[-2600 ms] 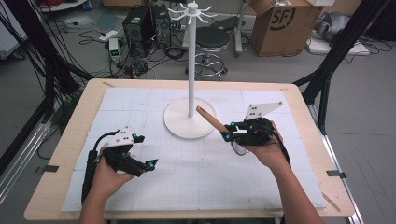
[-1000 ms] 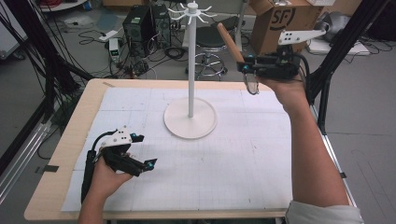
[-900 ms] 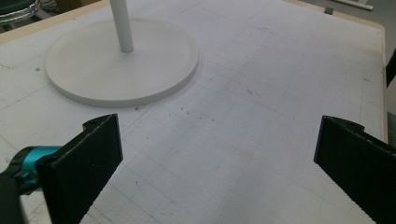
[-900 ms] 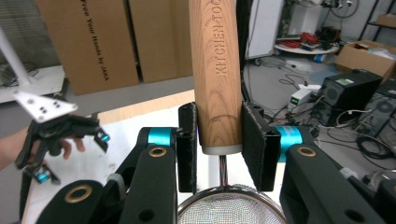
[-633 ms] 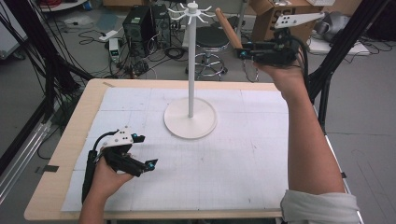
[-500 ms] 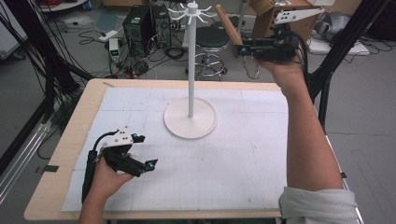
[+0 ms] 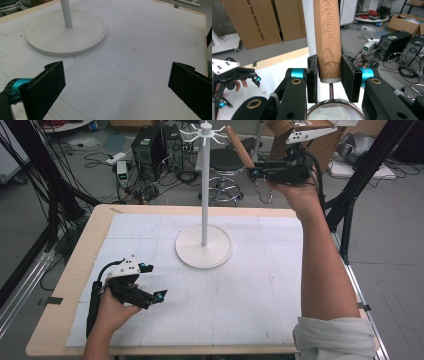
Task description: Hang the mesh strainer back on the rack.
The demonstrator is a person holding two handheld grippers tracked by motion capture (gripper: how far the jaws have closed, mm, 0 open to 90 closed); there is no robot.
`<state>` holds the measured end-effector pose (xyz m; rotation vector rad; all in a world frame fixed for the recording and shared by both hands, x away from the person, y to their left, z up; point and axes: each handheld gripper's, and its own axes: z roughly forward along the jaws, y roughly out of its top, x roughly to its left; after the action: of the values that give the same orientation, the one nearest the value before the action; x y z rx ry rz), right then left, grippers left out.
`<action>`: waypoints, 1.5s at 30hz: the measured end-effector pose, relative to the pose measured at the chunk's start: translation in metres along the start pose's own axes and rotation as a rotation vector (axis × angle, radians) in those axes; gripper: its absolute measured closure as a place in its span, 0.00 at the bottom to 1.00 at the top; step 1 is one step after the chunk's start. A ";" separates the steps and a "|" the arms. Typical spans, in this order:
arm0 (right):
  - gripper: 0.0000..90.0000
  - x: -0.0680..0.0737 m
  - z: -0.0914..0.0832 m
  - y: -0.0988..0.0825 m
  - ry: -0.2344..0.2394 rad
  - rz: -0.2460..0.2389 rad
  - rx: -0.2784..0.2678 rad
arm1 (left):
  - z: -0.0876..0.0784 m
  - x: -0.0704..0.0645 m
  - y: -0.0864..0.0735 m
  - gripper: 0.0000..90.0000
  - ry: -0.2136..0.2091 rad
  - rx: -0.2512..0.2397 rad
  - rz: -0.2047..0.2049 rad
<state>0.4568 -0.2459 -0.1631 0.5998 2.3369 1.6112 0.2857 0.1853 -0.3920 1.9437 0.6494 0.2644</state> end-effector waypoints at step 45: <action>0.77 0.026 0.060 0.004 -0.003 -0.024 0.134 | 0.000 -0.001 0.002 0.02 -0.002 -0.001 0.015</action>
<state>0.4594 -0.1824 -0.1803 0.5980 2.4552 1.4506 0.2849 0.1842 -0.3901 1.9478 0.6337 0.2721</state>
